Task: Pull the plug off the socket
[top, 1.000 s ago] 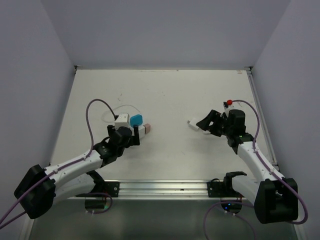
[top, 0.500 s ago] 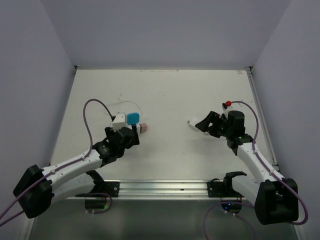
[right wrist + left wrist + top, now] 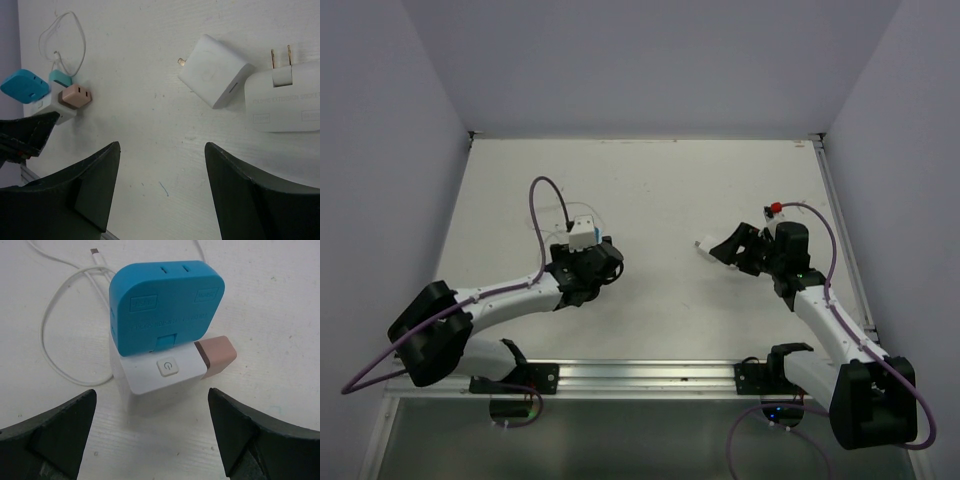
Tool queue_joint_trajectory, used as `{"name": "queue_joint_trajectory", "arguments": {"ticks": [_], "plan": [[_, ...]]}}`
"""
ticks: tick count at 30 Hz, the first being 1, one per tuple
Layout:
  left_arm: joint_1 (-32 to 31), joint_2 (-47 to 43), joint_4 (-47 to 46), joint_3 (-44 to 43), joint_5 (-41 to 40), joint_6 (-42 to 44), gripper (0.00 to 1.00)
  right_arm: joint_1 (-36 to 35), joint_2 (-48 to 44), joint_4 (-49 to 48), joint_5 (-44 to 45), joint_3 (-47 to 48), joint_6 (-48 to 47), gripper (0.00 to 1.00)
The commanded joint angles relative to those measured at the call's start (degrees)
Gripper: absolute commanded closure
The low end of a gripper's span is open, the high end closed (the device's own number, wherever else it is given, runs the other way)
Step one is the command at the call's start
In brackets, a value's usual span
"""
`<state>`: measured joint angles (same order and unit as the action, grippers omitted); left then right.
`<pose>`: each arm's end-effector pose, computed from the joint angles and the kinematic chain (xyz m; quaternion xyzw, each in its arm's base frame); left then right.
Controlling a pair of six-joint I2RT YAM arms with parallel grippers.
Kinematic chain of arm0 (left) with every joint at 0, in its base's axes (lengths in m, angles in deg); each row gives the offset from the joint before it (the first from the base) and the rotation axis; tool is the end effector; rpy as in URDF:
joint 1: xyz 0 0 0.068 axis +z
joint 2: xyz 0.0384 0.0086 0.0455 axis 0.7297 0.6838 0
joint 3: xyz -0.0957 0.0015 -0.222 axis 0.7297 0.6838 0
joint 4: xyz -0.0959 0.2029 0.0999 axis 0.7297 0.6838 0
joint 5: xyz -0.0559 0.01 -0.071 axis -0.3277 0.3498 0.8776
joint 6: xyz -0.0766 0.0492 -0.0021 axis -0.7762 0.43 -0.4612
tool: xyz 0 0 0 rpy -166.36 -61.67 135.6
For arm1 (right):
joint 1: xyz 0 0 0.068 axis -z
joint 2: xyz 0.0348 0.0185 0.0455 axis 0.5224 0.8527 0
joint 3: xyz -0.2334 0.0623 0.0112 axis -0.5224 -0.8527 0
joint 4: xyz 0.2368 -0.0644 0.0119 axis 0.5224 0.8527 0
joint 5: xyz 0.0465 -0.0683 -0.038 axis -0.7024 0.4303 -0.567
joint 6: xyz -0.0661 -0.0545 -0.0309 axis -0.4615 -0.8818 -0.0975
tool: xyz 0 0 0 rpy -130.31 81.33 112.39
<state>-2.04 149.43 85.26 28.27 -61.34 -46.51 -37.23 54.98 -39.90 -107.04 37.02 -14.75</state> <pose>0.2136 -0.1565 0.1407 -0.1096 0.8789 0.0340 0.4630 0.2434 0.0576 0.1662 0.1148 0.8599 0.3281 0.3739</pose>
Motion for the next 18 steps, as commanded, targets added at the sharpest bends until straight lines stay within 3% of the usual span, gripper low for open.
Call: {"name": "queue_joint_trajectory", "arguments": {"ticks": [1,14,17,18], "plan": [[-0.3,3.7,1.7,-4.3,-6.1,-3.8,0.04,-0.3,-0.3,-2.7,-1.9,0.0,0.9,0.28],[-0.1,9.5,5.3,-6.7,-11.1,-6.8,0.17,-0.3,-0.2,-3.4,-2.4,-0.7,1.4,0.28],[-0.1,9.6,4.9,-6.4,-10.8,-6.7,0.27,-0.4,-0.2,-3.4,-2.8,-0.7,1.5,0.28],[-0.1,9.5,4.1,-6.0,-10.5,-6.1,0.35,-0.3,-0.2,-3.4,-3.0,-0.6,1.4,0.28]]}}
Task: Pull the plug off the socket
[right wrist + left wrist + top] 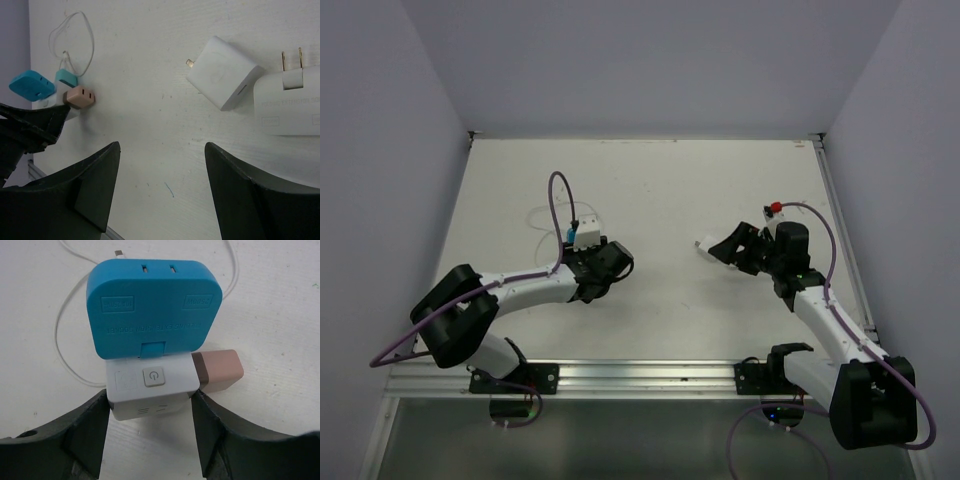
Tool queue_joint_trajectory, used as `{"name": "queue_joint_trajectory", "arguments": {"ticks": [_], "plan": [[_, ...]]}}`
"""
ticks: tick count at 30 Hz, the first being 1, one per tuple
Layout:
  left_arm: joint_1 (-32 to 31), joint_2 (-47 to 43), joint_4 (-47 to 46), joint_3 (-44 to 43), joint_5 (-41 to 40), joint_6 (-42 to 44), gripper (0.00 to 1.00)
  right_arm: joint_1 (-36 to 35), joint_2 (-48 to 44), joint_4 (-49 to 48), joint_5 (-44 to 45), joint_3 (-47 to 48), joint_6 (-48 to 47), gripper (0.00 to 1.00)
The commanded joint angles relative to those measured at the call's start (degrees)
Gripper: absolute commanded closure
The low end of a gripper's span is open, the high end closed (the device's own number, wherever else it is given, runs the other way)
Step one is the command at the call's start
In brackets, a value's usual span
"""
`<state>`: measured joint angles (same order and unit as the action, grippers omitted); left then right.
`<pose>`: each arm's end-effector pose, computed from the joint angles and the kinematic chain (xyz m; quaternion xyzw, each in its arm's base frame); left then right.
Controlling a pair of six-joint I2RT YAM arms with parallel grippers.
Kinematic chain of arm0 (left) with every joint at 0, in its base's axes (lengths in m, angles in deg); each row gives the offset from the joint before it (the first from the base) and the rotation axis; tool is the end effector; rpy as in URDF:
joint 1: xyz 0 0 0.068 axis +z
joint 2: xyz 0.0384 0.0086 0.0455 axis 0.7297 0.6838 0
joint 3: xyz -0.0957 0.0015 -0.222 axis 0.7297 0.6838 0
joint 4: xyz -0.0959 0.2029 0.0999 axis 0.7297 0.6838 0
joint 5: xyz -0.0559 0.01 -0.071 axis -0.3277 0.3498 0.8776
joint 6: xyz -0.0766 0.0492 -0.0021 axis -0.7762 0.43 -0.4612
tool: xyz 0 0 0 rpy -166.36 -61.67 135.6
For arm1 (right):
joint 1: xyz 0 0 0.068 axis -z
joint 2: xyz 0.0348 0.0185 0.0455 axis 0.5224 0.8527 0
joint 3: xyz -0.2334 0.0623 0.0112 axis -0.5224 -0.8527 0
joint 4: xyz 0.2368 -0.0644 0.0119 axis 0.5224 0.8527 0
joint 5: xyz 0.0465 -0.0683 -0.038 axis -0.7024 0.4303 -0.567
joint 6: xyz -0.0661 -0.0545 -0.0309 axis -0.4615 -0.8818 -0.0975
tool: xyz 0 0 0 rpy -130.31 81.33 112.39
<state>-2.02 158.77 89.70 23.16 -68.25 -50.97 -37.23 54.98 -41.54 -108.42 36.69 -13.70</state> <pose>0.2249 -0.1594 0.1273 -0.1283 0.8689 0.1114 0.4649 0.2440 0.0594 0.1682 0.1133 0.8534 0.3431 0.3757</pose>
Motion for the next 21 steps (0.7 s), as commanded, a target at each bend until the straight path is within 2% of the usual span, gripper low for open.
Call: {"name": "queue_joint_trajectory", "arguments": {"ticks": [1,6,10,11,13,15,19,21], "plan": [[-0.1,0.0,-0.9,-0.5,-3.5,-1.1,0.38,-0.3,-0.2,-1.7,-1.7,-0.1,0.1,0.28],[-0.1,-2.7,-10.1,4.3,-0.3,6.8,0.53,-0.5,-0.7,-0.8,-2.7,1.0,-2.3,0.28],[-0.2,-7.5,-19.2,9.2,4.2,14.9,0.58,-0.9,-0.8,-1.1,-4.4,1.2,-2.9,0.28],[-0.1,-8.4,-24.5,11.0,7.3,19.3,0.59,-1.2,-0.8,-1.3,-4.7,1.4,-2.9,0.28],[-0.1,-11.4,-28.4,12.9,11.2,22.9,0.59,-1.6,-0.9,-1.5,-5.2,1.7,-3.3,0.28],[-0.2,-13.4,-33.7,15.2,18.5,28.9,0.59,-2.5,-1.0,-1.5,-5.7,2.3,-3.7,0.28],[-0.2,-16.5,-37.4,17.0,31.7,35.2,0.57,-5.3,-0.9,-1.4,-6.3,3.3,-5.7,0.28],[-0.2,-16.4,-38.3,17.4,35.9,37.9,0.56,-6.6,-0.8,-1.4,-6.3,4.0,-6.5,0.29]]}}
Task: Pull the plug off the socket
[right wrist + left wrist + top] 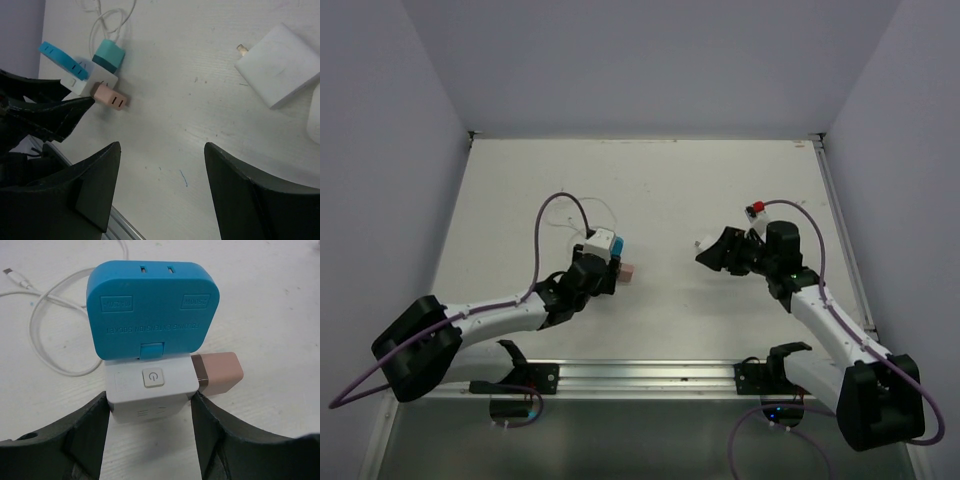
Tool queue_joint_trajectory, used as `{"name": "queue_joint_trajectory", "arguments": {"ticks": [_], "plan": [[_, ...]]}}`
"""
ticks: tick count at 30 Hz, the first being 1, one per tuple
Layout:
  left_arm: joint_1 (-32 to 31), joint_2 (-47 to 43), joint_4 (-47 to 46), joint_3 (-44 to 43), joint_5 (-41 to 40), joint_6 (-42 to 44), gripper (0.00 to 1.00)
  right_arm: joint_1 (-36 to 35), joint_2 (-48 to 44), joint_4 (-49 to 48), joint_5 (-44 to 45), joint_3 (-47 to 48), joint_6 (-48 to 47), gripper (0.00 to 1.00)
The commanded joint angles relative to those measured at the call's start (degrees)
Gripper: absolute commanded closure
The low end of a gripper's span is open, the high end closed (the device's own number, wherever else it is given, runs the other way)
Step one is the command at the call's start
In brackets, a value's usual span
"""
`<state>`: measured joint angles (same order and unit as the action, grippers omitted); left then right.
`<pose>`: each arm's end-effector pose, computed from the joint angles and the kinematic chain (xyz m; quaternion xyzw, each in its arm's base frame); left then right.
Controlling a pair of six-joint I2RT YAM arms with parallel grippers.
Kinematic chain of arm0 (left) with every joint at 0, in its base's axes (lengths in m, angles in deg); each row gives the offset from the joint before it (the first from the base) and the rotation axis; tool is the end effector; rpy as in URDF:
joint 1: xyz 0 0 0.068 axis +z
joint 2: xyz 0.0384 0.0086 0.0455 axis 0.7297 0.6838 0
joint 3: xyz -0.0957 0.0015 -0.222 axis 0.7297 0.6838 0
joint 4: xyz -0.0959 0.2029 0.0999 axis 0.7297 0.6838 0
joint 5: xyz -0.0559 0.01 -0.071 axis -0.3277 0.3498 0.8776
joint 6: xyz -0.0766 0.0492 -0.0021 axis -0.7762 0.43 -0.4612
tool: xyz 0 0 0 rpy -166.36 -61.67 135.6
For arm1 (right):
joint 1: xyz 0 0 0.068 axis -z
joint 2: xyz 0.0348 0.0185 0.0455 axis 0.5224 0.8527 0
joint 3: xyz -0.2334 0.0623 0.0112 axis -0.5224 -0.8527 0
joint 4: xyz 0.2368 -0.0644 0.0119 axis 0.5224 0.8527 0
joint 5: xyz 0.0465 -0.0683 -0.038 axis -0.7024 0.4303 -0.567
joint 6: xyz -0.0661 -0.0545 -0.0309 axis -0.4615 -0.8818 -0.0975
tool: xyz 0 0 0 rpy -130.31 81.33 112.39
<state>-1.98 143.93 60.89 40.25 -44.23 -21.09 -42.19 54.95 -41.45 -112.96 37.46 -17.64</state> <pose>0.2043 -0.1749 0.1304 0.0909 0.8677 -0.0758 0.4828 0.2361 0.0858 0.1744 0.0251 0.8522 0.3774 0.3616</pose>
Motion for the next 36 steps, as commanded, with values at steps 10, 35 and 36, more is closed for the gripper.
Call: {"name": "queue_joint_trajectory", "arguments": {"ticks": [10,35,36], "plan": [[-0.4,2.5,-10.8,-0.3,24.8,9.4,0.57,-14.1,2.7,-4.3,2.9,5.1,-5.0,0.29],[-1.3,5.2,-12.0,-1.8,29.7,8.5,0.69,-28.5,24.1,-7.3,13.9,19.9,-9.6,0.41],[-1.3,5.1,-12.0,-1.8,29.7,8.5,0.7,-28.8,25.1,-7.3,13.8,20.1,-9.6,0.43]]}}
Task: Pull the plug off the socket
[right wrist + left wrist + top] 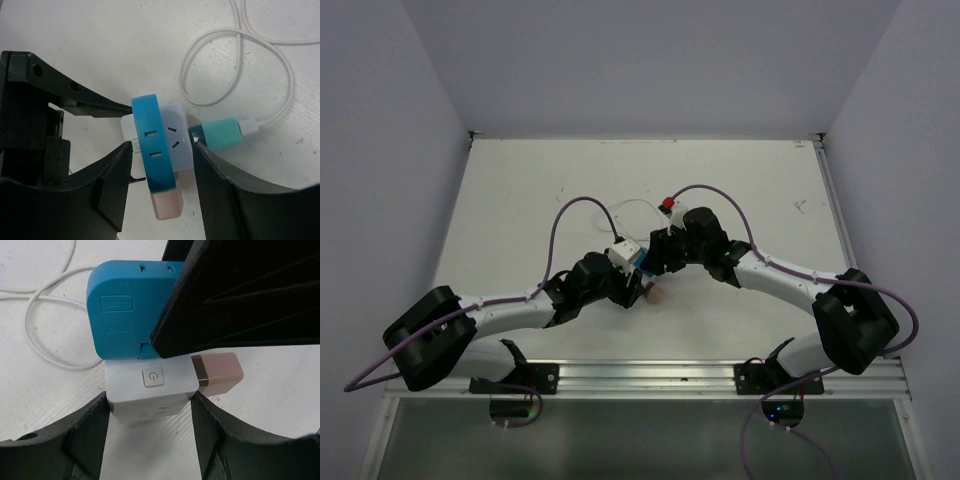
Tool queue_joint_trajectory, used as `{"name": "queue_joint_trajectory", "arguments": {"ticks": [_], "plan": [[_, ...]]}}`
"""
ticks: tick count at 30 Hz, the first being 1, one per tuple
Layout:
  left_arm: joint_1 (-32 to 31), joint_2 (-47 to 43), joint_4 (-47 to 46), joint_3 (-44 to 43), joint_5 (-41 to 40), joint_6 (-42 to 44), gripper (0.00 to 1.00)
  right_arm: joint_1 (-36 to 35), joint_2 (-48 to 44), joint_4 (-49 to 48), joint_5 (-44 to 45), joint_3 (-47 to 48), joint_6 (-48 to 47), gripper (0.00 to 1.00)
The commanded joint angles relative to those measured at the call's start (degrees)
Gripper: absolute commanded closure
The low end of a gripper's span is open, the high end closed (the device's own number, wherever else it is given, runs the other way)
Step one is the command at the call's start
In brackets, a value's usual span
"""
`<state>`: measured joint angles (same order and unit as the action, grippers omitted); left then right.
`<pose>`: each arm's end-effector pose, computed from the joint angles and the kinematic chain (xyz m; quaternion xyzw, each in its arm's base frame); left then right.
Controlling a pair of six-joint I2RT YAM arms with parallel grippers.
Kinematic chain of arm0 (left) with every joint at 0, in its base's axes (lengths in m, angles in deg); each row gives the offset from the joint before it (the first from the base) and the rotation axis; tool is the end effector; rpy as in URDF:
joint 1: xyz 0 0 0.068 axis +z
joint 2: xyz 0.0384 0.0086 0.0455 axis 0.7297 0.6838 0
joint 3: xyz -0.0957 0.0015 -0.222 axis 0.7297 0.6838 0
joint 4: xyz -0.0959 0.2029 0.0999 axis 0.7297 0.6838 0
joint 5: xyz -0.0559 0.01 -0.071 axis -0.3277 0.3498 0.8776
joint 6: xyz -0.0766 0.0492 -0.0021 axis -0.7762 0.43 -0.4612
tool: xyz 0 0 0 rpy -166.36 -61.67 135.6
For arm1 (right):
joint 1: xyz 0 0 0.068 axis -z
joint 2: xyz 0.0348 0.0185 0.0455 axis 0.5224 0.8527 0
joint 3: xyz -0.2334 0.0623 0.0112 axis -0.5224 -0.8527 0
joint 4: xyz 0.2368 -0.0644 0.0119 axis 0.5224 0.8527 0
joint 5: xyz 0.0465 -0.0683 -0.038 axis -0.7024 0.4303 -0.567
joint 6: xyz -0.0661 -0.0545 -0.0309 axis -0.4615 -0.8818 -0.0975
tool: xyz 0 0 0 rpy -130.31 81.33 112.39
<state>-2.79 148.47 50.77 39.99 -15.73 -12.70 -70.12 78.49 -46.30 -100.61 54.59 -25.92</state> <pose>0.1883 -0.2220 0.1281 0.2668 0.8266 -0.2615 0.4209 0.2443 0.2264 0.1753 -0.1917 0.8506 0.3548 0.3374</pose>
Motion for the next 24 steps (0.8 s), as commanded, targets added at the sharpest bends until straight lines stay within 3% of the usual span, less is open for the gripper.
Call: {"name": "queue_joint_trajectory", "arguments": {"ticks": [1,4,5,8,9,24], "plan": [[-0.5,0.6,-1.8,-1.6,1.2,0.0,0.71,-1.2,1.9,-2.4,1.3,3.1,-1.3,0.45],[-0.6,0.6,-1.8,-1.4,0.9,-0.2,0.81,-1.2,2.6,-2.3,0.4,3.2,-1.3,0.69],[-0.6,0.6,-1.5,-1.4,0.5,-0.4,0.86,-1.2,2.5,-2.2,0.5,3.4,-1.3,0.83],[-0.6,0.9,-0.4,-1.5,0.2,-0.9,0.97,-1.2,1.6,-0.8,0.9,4.7,-1.1,1.0],[-0.6,1.0,0.0,-1.6,0.2,-1.0,1.0,-1.2,1.3,0.0,1.0,5.1,-1.1,1.0],[-0.6,8.5,9.8,-6.9,-1.5,-2.1,1.0,2.1,-4.1,-3.4,0.2,7.3,1.0,1.0]]}}
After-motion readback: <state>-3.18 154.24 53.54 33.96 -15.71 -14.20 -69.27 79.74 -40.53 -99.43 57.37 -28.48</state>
